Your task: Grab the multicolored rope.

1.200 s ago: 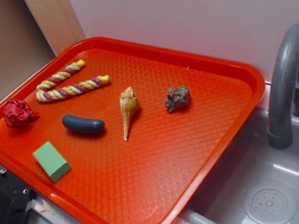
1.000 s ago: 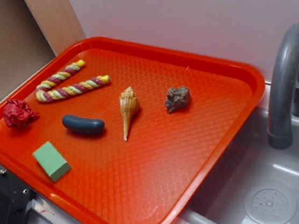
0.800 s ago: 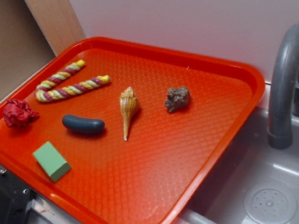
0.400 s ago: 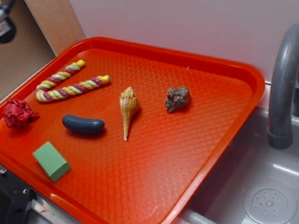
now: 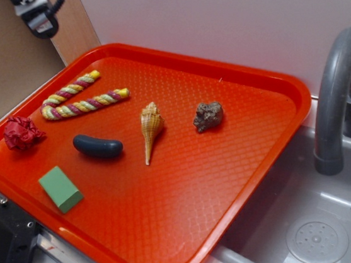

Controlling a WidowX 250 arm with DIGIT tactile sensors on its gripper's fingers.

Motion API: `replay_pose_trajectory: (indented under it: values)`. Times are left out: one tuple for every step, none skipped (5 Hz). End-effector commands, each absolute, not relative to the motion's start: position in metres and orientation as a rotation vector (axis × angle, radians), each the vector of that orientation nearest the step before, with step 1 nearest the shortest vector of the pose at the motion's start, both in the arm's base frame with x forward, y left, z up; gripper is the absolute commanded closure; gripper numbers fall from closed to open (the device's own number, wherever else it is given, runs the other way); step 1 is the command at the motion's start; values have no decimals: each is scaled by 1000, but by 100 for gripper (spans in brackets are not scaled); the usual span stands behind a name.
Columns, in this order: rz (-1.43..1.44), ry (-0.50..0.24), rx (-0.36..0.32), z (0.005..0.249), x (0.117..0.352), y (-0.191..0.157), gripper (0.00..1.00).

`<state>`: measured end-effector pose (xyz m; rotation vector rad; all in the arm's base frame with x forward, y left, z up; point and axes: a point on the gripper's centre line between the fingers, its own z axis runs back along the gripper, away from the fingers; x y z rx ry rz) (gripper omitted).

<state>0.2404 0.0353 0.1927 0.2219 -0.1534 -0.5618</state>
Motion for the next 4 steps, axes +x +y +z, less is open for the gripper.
replay_pose_trajectory:
  values:
    - [-594,-69,158,135,262,67,0]
    - [-575,-20,133,102,266,70,0]
    - [-568,39,145,77,269,77,0]
    - [-574,72,166,61,269,81,0]
